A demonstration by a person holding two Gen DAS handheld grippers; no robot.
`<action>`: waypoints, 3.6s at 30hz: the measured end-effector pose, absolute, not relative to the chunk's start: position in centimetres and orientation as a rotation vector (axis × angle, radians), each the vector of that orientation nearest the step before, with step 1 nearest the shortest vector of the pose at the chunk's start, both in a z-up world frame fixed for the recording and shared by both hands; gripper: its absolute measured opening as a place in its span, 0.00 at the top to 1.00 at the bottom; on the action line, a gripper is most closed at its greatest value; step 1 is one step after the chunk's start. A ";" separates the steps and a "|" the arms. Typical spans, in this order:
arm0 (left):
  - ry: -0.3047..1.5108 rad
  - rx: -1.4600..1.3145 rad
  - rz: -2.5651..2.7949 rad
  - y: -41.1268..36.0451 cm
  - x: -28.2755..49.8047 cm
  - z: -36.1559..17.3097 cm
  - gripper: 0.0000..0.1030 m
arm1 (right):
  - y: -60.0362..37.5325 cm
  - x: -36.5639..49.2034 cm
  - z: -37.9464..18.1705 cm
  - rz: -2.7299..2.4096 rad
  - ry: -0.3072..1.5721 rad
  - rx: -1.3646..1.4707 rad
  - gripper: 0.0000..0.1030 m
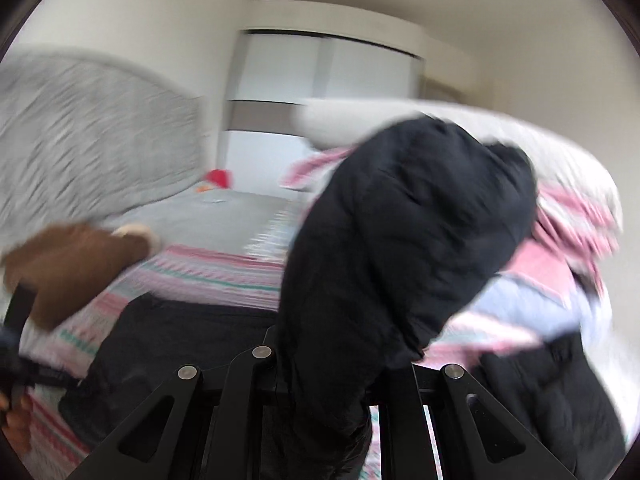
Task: Fold large clothes
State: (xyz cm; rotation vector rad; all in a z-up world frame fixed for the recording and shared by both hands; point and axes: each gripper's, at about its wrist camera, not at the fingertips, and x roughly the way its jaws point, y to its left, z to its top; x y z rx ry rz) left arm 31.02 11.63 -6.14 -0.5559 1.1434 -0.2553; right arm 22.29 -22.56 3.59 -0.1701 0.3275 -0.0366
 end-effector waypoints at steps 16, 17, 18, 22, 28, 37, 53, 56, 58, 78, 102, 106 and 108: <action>1.193 -0.700 -0.278 14.0 31.3 -7.7 0.91 | -7.1 23.7 -7.4 0.308 0.513 -0.570 0.75; 1.191 -0.704 -0.278 14.2 31.2 -7.6 0.91 | -7.1 23.9 -7.3 0.307 0.513 -0.567 0.74; 1.190 -0.706 -0.279 14.3 31.2 -7.5 0.91 | -7.1 24.0 -7.4 0.307 0.516 -0.568 0.73; 1.182 -0.708 -0.282 15.3 31.0 -7.3 0.91 | -7.0 23.9 -7.6 0.306 0.517 -0.581 0.71; 1.118 -0.729 -0.262 17.9 30.7 -5.8 0.90 | -7.6 24.3 -7.5 0.316 0.529 -0.560 0.70; 1.024 -0.766 -0.299 20.3 30.0 -4.5 0.75 | -8.9 25.4 -6.8 0.353 0.561 -0.496 0.70; 0.963 -0.744 -0.479 17.0 31.7 -1.6 0.38 | -10.8 23.7 -4.6 0.350 0.428 -0.541 0.83; 0.979 -0.731 -0.463 16.7 31.7 -1.8 0.38 | -10.4 23.7 -5.6 0.395 0.452 -0.575 0.83; 0.984 -0.701 -0.456 16.3 31.7 -1.8 0.38 | -9.7 23.4 -6.7 0.400 0.451 -0.649 0.83; 0.975 -0.055 -0.129 9.2 31.9 -2.9 0.73 | -23.0 28.1 -0.9 0.668 0.712 -0.050 0.42; 0.887 -0.031 -0.044 10.5 30.4 0.0 0.69 | -23.1 33.4 -8.4 0.345 0.950 0.023 0.46; 0.769 -0.054 -0.118 10.1 30.3 3.6 0.64 | -22.1 33.5 -8.6 0.316 0.958 0.008 0.46; 0.783 -0.061 -0.197 8.8 31.4 4.1 0.62 | -21.7 33.6 -8.8 0.305 0.961 0.000 0.45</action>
